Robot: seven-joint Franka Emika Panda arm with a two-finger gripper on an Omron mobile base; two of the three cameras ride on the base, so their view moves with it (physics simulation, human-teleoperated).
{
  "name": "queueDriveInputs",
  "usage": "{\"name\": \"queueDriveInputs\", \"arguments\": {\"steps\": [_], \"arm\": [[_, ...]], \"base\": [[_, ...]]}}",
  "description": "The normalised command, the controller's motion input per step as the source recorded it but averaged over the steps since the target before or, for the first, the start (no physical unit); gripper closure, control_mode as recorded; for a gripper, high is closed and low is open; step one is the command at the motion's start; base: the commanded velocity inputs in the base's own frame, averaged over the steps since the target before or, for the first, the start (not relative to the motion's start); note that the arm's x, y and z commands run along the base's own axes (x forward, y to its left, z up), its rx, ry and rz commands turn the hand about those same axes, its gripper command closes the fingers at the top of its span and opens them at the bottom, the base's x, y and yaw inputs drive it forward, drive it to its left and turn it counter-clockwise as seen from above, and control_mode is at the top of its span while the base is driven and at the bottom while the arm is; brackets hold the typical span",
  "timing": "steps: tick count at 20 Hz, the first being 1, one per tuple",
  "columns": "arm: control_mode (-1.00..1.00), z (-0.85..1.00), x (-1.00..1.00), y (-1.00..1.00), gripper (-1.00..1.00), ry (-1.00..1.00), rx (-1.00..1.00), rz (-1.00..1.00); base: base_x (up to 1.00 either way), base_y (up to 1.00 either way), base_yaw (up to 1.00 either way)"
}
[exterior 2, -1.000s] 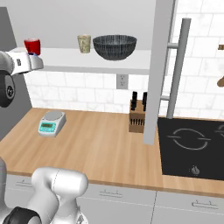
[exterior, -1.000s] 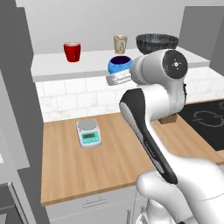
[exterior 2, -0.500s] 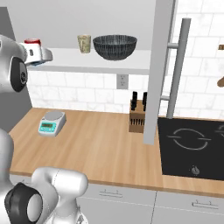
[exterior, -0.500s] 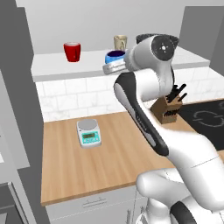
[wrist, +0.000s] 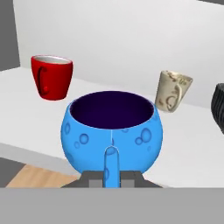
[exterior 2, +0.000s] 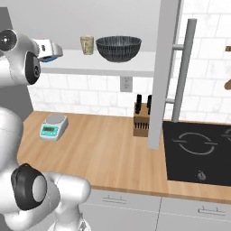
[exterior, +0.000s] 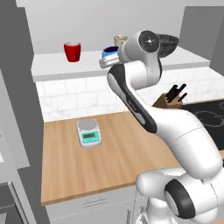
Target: Gather all objects into one cabinet and sort the glasses and bowls to opposite sides.
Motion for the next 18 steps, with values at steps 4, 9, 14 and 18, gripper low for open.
{"name": "queueDriveInputs", "arguments": {"steps": [4,9,14,18], "arm": [[-1.00,-0.01,0.56,0.02,1.00,0.01,0.00,-0.03],[-1.00,0.00,0.40,0.13,1.00,0.06,0.01,-0.05],[-1.00,0.00,0.26,0.22,1.00,0.19,0.11,-0.05],[-1.00,-0.08,0.34,0.17,1.00,0.10,0.05,-0.02]], "base": [[0.00,0.00,0.00],[0.00,0.00,0.00],[0.00,0.00,0.00],[0.00,0.00,0.00]]}}
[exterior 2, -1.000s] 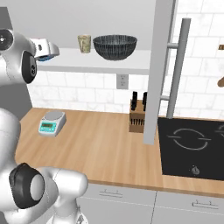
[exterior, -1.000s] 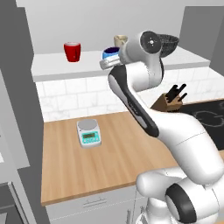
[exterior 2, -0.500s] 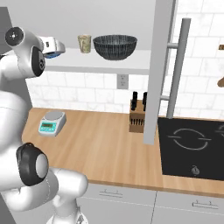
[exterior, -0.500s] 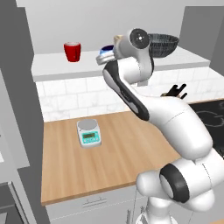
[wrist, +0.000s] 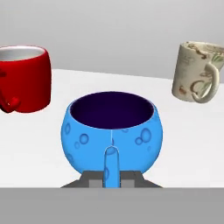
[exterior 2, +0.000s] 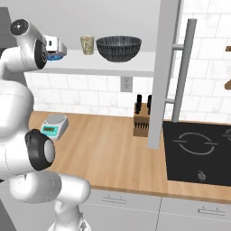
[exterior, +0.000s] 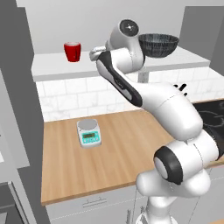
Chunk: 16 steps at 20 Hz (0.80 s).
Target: Gather all objects into one cabinet and sort the glasses and bowls to opposite sides.
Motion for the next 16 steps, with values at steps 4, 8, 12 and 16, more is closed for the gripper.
{"name": "queueDriveInputs", "arguments": {"steps": [4,8,12,16], "arm": [[-1.00,-0.23,0.54,0.13,1.00,0.00,0.00,0.00],[-1.00,-0.25,0.57,0.08,1.00,0.00,0.00,0.00],[-1.00,-0.16,0.52,0.00,1.00,0.00,0.00,0.00],[-1.00,0.00,0.16,0.06,1.00,0.06,0.03,0.00]], "base": [[0.00,0.00,0.00],[0.00,0.00,0.00],[0.00,0.00,0.00],[0.00,0.00,0.00]]}}
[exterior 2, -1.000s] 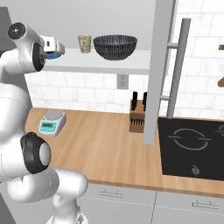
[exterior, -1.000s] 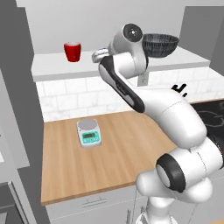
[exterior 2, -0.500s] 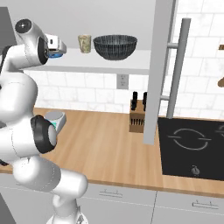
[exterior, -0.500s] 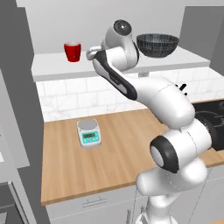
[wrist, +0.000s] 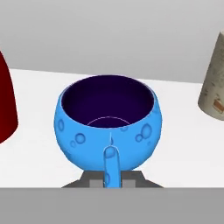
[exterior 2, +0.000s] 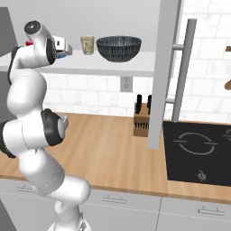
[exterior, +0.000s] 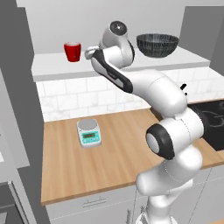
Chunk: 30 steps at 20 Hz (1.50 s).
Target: Gather all objects into one cabinet and sort the glasses and bowls to opposite sides.
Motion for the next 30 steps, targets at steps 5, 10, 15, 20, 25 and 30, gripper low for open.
{"name": "queueDriveInputs", "arguments": {"steps": [5,10,15,20,25,30], "arm": [[-1.00,0.00,0.00,0.26,-1.00,0.14,0.07,0.00],[-1.00,-0.09,0.05,0.13,-1.00,0.08,0.03,0.00],[-1.00,-0.18,0.24,0.00,-1.00,0.00,0.00,0.00],[-1.00,0.12,0.04,0.00,-1.00,-0.02,0.00,0.00],[-1.00,0.33,-0.37,0.00,-1.00,-0.01,0.00,0.00],[-1.00,0.18,-0.85,0.00,-1.00,-0.01,0.00,0.00]], "base": [[0.00,0.00,0.00],[0.00,0.00,0.00],[0.00,0.00,0.00],[0.00,0.00,0.00],[0.00,0.00,0.00],[0.00,0.00,0.00]]}}
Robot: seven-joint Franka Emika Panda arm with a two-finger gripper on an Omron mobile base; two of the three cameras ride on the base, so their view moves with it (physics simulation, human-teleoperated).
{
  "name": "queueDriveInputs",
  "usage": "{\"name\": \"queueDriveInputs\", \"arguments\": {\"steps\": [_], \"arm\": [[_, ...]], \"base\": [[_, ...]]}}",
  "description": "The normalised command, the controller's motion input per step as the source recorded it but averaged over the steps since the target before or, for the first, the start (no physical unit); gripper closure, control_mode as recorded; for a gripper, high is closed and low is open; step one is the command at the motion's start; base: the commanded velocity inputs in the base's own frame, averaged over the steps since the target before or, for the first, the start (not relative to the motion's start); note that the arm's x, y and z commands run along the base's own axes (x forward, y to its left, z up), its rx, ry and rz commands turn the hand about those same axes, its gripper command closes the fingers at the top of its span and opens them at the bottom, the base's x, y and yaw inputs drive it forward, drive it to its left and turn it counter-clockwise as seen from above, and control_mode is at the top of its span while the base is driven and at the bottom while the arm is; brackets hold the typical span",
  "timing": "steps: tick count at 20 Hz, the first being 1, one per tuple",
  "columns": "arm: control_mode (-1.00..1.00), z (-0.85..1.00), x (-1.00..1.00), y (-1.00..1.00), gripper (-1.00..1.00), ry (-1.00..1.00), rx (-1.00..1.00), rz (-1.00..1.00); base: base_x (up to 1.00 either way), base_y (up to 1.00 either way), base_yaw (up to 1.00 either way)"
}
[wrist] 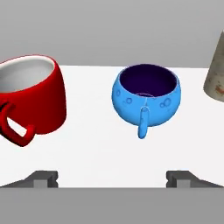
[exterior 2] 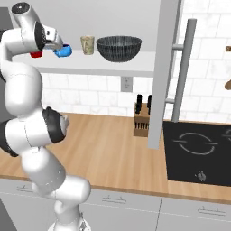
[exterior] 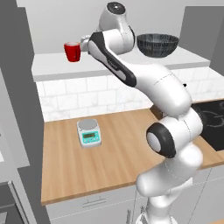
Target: Gather all objects into one cabinet and sort the glasses and bowls to opposite sides.
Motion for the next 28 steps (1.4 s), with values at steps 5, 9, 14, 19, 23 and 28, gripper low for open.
{"name": "queueDriveInputs", "arguments": {"steps": [5,9,14,19,23,28], "arm": [[-1.00,-0.32,-0.76,0.00,-1.00,-0.01,0.00,0.00],[-1.00,-0.05,-0.94,-0.08,-1.00,0.00,0.01,0.00],[-1.00,0.05,-1.00,-0.45,-1.00,0.06,0.03,0.00],[-1.00,0.00,-1.00,-0.42,-1.00,0.04,0.00,0.00],[-1.00,-0.01,-1.00,-0.35,-1.00,0.00,0.00,0.00],[-1.00,-0.01,-1.00,-0.30,-1.00,0.00,0.00,0.00]], "base": [[0.00,0.00,0.00],[0.00,0.00,0.00],[0.00,0.00,0.00],[0.00,0.00,0.00],[0.00,0.00,0.00],[0.00,0.00,0.00]]}}
